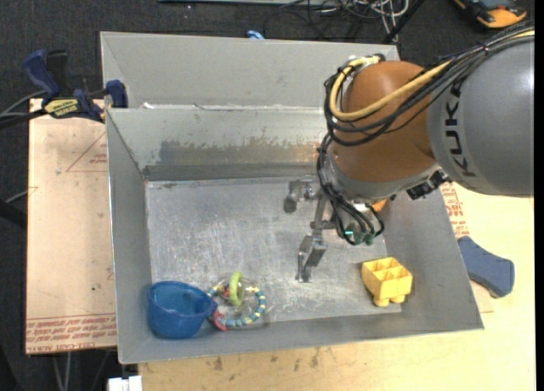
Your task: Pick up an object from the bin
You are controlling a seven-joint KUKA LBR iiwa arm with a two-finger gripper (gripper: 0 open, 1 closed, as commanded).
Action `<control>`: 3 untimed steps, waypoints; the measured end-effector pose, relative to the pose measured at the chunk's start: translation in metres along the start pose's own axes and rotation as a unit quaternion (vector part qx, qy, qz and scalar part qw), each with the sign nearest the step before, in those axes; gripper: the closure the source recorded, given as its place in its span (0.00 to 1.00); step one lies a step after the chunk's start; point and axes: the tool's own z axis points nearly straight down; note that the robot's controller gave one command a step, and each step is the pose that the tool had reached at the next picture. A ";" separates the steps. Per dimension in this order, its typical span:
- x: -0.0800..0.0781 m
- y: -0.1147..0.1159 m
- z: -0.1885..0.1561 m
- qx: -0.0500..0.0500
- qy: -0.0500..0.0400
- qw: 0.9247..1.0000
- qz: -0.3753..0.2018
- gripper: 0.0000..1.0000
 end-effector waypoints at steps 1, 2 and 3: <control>-0.002 0.000 -0.004 0.000 -0.004 1.000 0.001 0.00; 0.001 0.011 0.032 0.000 -0.007 1.000 -0.028 0.00; 0.002 0.071 0.027 0.001 -0.003 0.994 -0.110 0.00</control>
Offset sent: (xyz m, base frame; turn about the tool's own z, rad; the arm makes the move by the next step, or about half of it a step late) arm -0.0125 0.0376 -0.1199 -0.1937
